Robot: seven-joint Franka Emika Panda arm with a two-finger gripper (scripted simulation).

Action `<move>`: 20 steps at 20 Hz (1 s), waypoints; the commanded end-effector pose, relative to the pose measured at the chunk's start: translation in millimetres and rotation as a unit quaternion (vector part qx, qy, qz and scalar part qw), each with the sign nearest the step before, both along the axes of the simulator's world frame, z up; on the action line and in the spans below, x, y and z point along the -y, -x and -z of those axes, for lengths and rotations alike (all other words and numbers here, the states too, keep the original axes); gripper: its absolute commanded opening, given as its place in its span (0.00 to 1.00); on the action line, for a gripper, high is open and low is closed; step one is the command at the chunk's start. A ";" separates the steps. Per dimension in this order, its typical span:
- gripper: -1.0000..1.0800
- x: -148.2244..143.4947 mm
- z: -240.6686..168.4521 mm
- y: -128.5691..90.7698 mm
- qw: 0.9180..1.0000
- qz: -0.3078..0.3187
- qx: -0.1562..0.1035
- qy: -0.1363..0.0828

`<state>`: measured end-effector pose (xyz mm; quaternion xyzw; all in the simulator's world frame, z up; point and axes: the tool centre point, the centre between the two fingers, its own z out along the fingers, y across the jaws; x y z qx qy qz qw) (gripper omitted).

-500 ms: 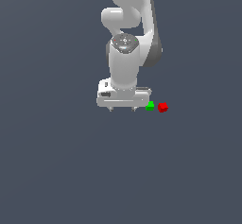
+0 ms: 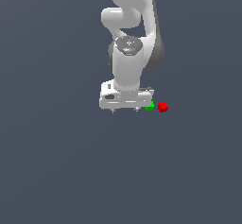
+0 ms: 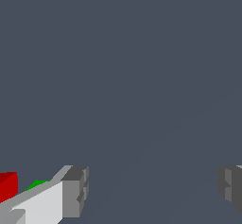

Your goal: Stack the red cube on top of the green cube.

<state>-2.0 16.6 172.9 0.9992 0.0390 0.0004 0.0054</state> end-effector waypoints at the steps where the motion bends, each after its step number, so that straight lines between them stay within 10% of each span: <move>1: 0.96 -7.6 2.8 -2.4 1.000 -0.021 0.000 0.000; 11: 0.96 -64.6 22.9 -10.4 0.984 -0.179 -0.001 -0.002; 20: 0.96 -133.3 47.1 4.9 0.931 -0.365 -0.002 -0.003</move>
